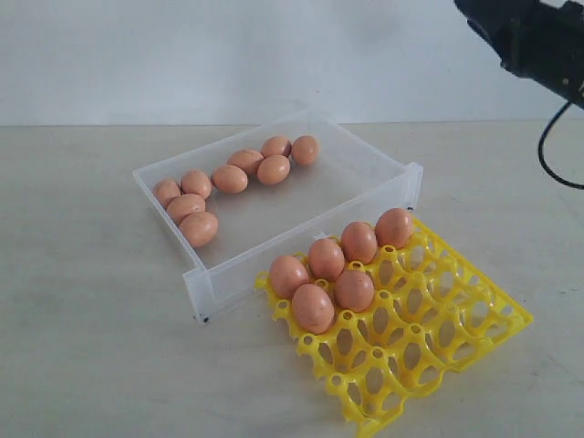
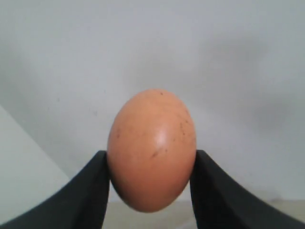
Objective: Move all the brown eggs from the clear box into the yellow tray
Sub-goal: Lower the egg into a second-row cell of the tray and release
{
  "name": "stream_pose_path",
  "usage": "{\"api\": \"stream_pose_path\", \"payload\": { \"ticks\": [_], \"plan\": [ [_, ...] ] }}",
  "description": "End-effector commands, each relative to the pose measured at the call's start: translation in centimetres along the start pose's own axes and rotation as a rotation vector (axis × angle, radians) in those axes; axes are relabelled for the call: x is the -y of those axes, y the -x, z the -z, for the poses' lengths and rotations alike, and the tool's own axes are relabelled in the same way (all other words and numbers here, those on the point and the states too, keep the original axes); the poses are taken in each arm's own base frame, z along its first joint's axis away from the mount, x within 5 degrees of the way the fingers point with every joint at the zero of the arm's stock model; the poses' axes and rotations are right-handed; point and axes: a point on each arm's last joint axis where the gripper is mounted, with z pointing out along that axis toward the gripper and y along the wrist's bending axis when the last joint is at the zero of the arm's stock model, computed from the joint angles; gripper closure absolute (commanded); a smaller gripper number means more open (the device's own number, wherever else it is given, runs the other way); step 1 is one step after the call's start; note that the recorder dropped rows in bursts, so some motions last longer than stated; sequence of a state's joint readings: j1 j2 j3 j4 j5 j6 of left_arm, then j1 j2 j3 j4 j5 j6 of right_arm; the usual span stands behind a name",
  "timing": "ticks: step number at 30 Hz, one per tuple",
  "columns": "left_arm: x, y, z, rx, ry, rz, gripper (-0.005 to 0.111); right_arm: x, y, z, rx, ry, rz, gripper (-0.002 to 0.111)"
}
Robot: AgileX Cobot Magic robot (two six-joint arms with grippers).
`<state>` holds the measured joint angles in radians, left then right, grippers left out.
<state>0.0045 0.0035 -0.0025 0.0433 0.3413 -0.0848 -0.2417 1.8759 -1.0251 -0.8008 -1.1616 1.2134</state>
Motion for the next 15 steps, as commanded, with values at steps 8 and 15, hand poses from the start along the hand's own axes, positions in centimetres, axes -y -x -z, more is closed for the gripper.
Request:
{"api": "stream_pose_path", "payload": {
  "ticks": [8, 15],
  "plan": [
    [0.0, 0.0, 0.0, 0.005, 0.002, 0.004, 0.103, -0.8, -4.1, 2.3, -0.512, 0.212, 0.19, 0.109],
    [0.0, 0.0, 0.0, 0.005, 0.002, 0.004, 0.103, -0.9, -6.3, 3.9, -0.813, 0.258, 0.18, 0.109]
  ]
}}
